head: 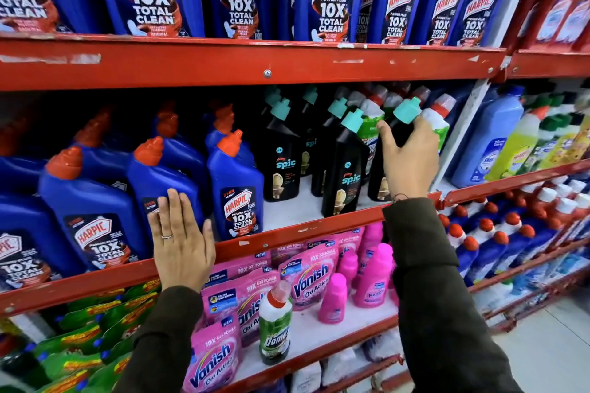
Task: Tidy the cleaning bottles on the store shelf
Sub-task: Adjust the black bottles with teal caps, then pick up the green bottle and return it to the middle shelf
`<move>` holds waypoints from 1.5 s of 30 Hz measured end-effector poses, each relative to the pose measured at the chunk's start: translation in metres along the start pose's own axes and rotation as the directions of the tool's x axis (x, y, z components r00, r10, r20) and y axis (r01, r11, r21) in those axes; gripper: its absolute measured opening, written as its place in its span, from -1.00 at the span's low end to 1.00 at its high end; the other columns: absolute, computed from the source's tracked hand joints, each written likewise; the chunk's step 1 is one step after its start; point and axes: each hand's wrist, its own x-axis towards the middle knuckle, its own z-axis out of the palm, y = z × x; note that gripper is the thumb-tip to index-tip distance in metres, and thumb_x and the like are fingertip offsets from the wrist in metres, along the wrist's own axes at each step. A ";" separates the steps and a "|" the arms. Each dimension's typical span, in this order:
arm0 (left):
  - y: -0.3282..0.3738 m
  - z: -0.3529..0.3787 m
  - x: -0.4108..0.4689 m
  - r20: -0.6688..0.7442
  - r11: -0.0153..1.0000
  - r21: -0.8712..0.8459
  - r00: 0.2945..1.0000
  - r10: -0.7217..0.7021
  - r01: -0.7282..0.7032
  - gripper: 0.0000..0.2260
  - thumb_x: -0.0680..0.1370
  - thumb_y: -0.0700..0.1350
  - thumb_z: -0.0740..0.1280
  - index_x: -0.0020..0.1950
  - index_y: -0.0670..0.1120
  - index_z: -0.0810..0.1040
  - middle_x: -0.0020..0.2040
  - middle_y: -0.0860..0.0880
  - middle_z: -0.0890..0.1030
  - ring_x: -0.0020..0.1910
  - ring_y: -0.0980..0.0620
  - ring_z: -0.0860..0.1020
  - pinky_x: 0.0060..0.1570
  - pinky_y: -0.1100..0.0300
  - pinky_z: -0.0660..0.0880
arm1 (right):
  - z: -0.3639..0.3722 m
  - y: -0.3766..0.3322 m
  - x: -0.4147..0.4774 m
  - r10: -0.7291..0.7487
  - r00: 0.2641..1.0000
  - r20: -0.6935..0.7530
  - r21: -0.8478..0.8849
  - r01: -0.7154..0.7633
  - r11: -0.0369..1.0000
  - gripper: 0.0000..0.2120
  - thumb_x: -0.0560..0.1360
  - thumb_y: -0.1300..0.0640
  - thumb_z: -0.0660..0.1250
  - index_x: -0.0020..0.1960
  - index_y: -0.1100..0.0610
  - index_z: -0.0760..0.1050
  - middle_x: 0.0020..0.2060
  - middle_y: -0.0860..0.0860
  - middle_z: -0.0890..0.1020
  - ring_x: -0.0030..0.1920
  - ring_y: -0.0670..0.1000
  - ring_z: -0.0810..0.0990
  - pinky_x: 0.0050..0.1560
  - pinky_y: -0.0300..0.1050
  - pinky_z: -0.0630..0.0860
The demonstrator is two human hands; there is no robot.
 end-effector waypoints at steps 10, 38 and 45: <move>0.000 -0.002 0.001 0.006 1.000 0.010 1.000 0.000 0.000 -0.39 0.76 0.01 -0.02 0.68 -0.22 -0.22 0.68 -0.08 -0.28 0.67 -0.05 -0.24 0.65 -0.03 -0.22 | -0.025 -0.071 -0.043 -0.095 0.983 0.154 0.117 0.077 0.990 -0.38 0.39 -0.44 0.43 -0.15 0.17 0.64 -0.34 0.12 0.69 -0.25 0.15 0.66 -0.20 0.13 0.60; 0.002 -0.002 0.001 -0.006 0.998 0.070 1.000 0.007 -0.006 -0.43 0.73 -0.04 0.12 0.64 -0.21 -0.04 0.58 -0.31 0.12 0.57 -0.29 0.07 0.64 -0.01 -0.25 | 0.058 0.038 -0.264 0.033 0.602 0.797 0.012 -0.072 0.997 -0.17 0.28 -0.26 0.65 0.31 0.10 0.33 0.23 0.05 0.49 0.25 0.09 0.53 0.28 0.07 0.57; 0.001 0.000 0.002 -0.015 0.992 0.120 1.000 0.024 -0.022 -0.43 0.74 -0.04 0.14 0.65 -0.21 -0.03 0.58 -0.30 0.13 0.56 -0.30 0.10 0.63 -0.01 -0.25 | 0.068 0.062 -0.271 0.150 0.585 0.797 0.015 -0.267 0.964 -0.34 0.22 0.01 0.75 0.08 -0.02 0.36 -0.08 -0.13 0.59 -0.04 -0.03 0.63 -0.30 -0.57 0.41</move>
